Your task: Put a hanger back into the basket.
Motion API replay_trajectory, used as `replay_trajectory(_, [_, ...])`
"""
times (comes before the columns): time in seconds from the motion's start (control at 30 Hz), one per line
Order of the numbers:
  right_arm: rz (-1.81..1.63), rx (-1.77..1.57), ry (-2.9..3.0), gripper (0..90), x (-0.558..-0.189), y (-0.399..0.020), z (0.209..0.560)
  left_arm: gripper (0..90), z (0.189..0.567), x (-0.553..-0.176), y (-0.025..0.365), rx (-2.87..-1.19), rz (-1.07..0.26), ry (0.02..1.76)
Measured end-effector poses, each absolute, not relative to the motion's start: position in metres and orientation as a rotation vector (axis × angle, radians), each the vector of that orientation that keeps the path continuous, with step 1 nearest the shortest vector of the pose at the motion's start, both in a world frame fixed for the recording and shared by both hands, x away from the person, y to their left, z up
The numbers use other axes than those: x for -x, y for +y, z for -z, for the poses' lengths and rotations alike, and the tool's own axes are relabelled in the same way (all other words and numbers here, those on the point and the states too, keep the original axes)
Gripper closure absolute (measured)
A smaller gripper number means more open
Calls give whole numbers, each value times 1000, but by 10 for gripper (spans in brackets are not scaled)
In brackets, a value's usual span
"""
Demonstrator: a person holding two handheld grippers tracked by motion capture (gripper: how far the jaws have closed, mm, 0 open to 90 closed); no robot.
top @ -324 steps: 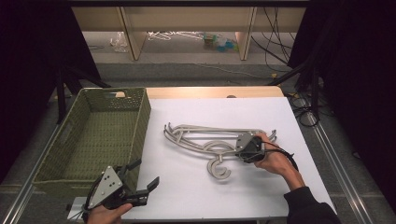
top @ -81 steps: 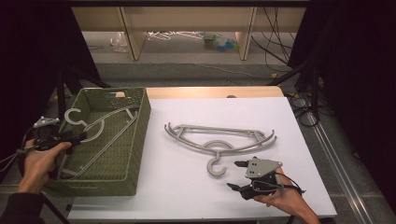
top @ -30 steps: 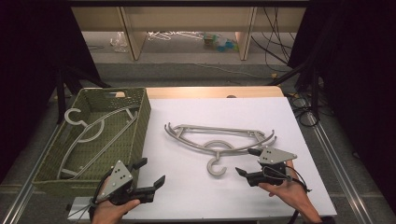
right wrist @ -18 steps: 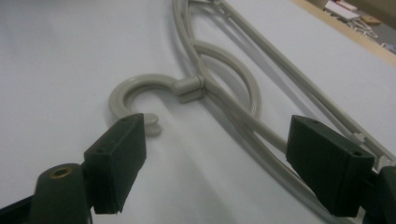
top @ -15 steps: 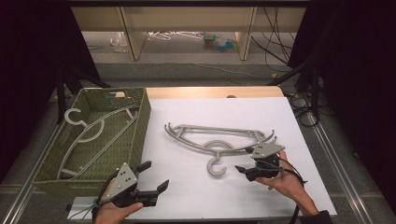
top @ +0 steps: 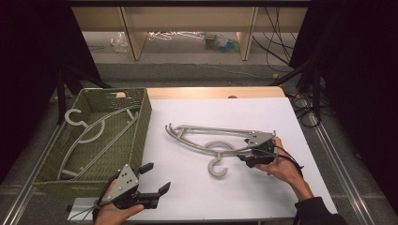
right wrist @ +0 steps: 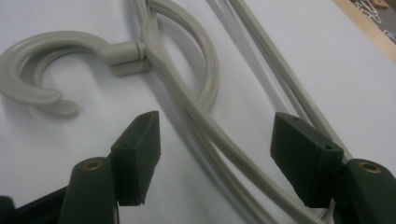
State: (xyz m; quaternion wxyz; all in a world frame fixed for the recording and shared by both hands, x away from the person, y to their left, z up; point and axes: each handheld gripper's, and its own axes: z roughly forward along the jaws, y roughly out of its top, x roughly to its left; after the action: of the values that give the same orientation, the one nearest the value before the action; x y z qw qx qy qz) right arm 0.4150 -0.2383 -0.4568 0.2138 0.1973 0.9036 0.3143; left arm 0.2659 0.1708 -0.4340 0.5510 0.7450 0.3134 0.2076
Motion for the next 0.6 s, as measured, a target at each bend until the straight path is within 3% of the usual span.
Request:
replay_trajectory(0.17, [-861, -516, 2550, 371, -429, -232, 464, 173, 435, -265, 171, -1763, -480, 748])
replay_trajectory(0.3, [-840, -510, 2623, 465, -433, -227, 472, 175, 436, -266, 171, -1758, -477, 742])
replay_trajectory(0.4, [-830, -476, 2647, 478, -434, -227, 477, 180, 435, -266, 172, -1776, -491, 731])
replay_trajectory(0.47, [-855, -459, 2656, 582, -438, -230, 478, 179, 435, -265, 172, -1766, -478, 732])
replay_trajectory(0.6, [-857, -363, 2667, 677, -441, -235, 478, 181, 435, -266, 173, -1769, -483, 736])
